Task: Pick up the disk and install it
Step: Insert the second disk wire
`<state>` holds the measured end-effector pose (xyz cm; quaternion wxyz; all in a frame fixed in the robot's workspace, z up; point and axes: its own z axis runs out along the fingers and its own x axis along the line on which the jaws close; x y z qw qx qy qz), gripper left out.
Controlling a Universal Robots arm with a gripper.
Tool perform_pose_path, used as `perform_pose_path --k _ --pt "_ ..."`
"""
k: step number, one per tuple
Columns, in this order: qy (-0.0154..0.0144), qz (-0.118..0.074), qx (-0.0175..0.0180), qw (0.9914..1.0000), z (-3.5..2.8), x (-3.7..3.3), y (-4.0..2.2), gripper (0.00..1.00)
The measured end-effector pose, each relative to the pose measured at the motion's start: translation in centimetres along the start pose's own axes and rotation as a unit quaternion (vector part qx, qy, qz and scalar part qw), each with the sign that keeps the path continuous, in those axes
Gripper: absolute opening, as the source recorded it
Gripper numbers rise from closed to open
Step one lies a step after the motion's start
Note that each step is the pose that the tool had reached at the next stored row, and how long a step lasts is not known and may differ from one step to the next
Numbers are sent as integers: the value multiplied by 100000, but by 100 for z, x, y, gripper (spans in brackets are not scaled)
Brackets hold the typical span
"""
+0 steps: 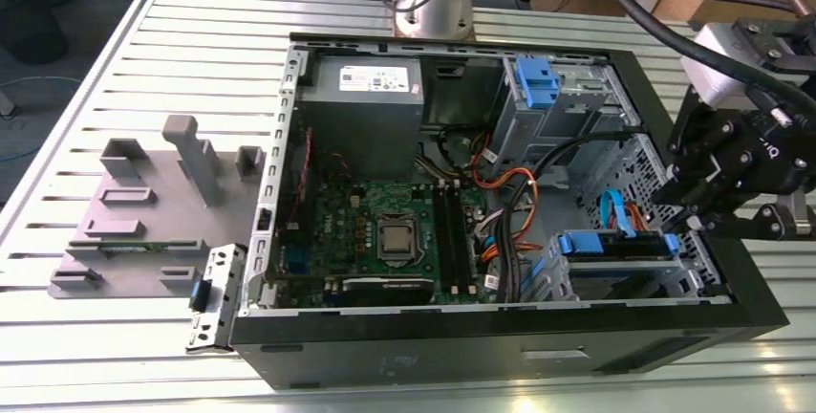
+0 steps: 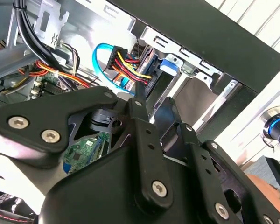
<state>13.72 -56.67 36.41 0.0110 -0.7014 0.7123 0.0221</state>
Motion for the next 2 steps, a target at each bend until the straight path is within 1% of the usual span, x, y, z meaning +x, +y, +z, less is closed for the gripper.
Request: perform_pose_path --k 2 --pt "9 1 0 100000 0 0 0 35"
